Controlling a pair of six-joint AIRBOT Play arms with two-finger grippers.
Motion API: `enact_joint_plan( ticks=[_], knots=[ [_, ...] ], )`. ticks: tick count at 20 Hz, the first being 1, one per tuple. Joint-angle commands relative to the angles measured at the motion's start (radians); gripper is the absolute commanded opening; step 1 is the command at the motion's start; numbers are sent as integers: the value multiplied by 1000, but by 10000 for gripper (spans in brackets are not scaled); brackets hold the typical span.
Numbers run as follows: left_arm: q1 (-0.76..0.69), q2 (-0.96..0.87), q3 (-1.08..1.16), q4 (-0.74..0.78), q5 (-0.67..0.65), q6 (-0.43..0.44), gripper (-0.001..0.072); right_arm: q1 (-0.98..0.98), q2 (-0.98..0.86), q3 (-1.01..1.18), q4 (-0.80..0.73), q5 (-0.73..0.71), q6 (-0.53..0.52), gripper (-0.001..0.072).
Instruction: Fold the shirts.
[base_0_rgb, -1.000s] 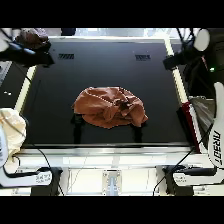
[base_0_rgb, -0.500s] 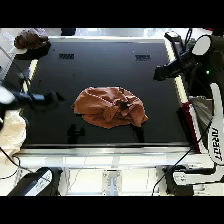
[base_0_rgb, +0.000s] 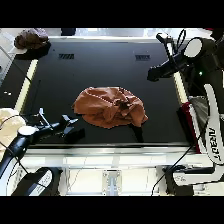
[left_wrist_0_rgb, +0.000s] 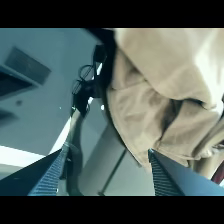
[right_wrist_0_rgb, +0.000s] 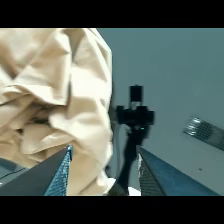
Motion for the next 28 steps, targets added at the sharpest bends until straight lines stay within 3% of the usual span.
enact_joint_plan(
  ticks=[1,2,4,5,17,18,20,25,28],
  knots=[
    [-1,-112,-22,-193,6,171,581,2,2,13,-27,-10,0,442],
    [-3,-148,-21,-290,6,256,571,2,3,13,-24,-10,0,442],
    [-25,-213,-11,-424,6,378,435,2,2,13,-22,-10,0,442],
    [-47,-244,-2,-449,6,412,433,2,2,13,-21,-10,0,442],
    [-216,-459,174,-452,94,423,397,2,2,13,28,-12,1,442],
    [-230,-475,188,-451,92,422,359,2,2,13,34,-12,1,442],
    [-242,-489,198,-452,89,422,22,2,-2,12,68,-5,-4,442],
    [-228,-484,200,-452,87,420,13,75,-85,-45,68,82,-166,442],
    [-228,-484,200,-452,46,420,13,164,-195,-56,55,19,-246,460]
  ],
)
